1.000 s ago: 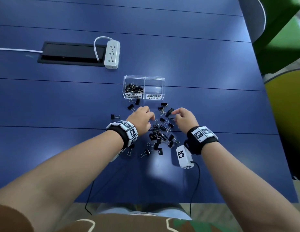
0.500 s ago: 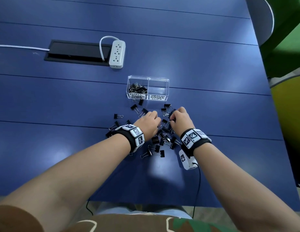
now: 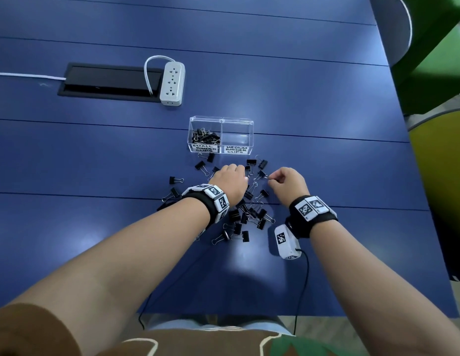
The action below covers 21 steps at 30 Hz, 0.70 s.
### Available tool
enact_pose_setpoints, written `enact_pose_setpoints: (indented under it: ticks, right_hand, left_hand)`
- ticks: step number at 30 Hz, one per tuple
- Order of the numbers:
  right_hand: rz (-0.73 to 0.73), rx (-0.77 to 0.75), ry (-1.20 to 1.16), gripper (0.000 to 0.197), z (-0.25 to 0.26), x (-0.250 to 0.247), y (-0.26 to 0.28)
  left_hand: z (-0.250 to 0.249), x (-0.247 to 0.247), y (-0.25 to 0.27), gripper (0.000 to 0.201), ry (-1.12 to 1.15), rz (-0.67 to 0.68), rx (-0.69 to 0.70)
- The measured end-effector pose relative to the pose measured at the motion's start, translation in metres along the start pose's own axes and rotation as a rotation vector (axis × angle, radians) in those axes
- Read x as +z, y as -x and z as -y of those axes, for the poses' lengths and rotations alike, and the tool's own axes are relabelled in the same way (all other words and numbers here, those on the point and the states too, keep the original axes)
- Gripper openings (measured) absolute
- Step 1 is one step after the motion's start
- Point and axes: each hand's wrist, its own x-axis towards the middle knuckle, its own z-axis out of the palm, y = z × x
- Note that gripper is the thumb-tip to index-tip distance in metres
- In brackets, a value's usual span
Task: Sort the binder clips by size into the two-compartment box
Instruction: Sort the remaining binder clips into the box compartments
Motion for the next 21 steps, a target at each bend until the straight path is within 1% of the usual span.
enact_pose_setpoints:
  ticks: [2,4,7,8,10,12,14,18,21]
  right_hand:
    - [-0.010,0.014,-0.053,0.007,-0.004,-0.006,0.004]
    - [0.024,-0.033,-0.049,0.010,-0.006,-0.009,0.009]
    - [0.139,-0.148,0.087,0.029,-0.004,-0.008,0.015]
    - [0.170,-0.183,0.150,0.034,-0.003,-0.005,0.016]
    - [0.215,-0.215,0.238,0.036,-0.003,0.002,0.019]
    - [0.226,-0.207,0.267,0.033,-0.005,0.009,0.022]
    - [0.204,-0.196,0.256,0.026,-0.006,0.013,0.024]
    - [0.172,-0.183,0.254,0.009,-0.004,0.011,0.022]
    - [0.165,-0.124,0.211,0.010,0.002,0.006,0.017]
  left_hand:
    - [0.000,0.006,-0.002,0.027,-0.039,-0.004,0.035]
    - [0.000,0.009,-0.002,0.028,-0.076,0.008,0.075]
    - [0.001,0.012,-0.003,0.025,-0.096,-0.006,0.099]
    - [0.001,0.013,-0.003,0.023,-0.094,-0.009,0.096]
    - [0.002,0.013,-0.004,0.021,-0.063,-0.007,0.075]
    - [0.003,0.012,-0.004,0.022,-0.027,-0.006,0.044]
    - [0.006,0.013,-0.002,0.021,-0.021,-0.009,0.035]
    - [0.015,0.014,0.004,0.020,-0.057,-0.010,0.075]
    - [0.018,0.012,0.008,0.021,-0.086,-0.002,0.116]
